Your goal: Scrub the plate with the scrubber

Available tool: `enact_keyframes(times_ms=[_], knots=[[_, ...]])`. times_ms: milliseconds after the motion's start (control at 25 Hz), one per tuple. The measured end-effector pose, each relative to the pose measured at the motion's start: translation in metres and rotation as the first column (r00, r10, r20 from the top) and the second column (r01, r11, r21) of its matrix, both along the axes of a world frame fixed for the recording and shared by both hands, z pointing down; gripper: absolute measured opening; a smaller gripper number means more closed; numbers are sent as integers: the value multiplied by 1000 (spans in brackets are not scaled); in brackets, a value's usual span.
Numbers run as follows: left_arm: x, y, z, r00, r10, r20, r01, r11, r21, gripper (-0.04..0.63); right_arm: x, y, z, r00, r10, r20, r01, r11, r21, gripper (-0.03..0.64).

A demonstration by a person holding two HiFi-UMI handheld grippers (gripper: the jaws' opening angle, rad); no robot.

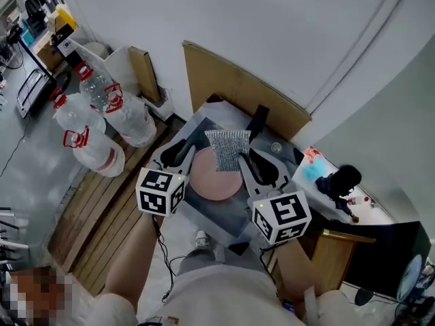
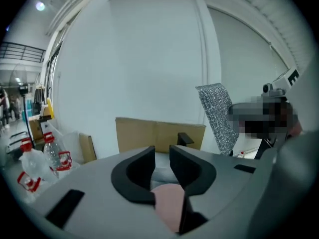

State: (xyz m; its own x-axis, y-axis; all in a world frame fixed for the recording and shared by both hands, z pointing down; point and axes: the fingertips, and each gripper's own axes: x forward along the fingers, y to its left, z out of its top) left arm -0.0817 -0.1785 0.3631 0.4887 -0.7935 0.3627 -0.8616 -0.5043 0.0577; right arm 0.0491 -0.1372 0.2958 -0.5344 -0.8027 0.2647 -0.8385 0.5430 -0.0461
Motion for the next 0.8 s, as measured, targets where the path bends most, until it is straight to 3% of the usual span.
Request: enact_keyframes(times_ms=[320, 600, 800], knots=[[1, 44, -85, 1000, 16, 26, -22, 976, 219, 73, 2, 38, -76, 997, -43, 69, 30, 985, 172, 97], [1, 84, -128, 999, 41, 20, -46, 944, 326, 43, 5, 70, -119, 990, -86, 116, 51, 960, 276, 97], [-2, 111, -148, 999, 39, 9, -39, 923, 382, 36, 7, 90, -132, 988, -114, 102, 79, 951, 298, 97]])
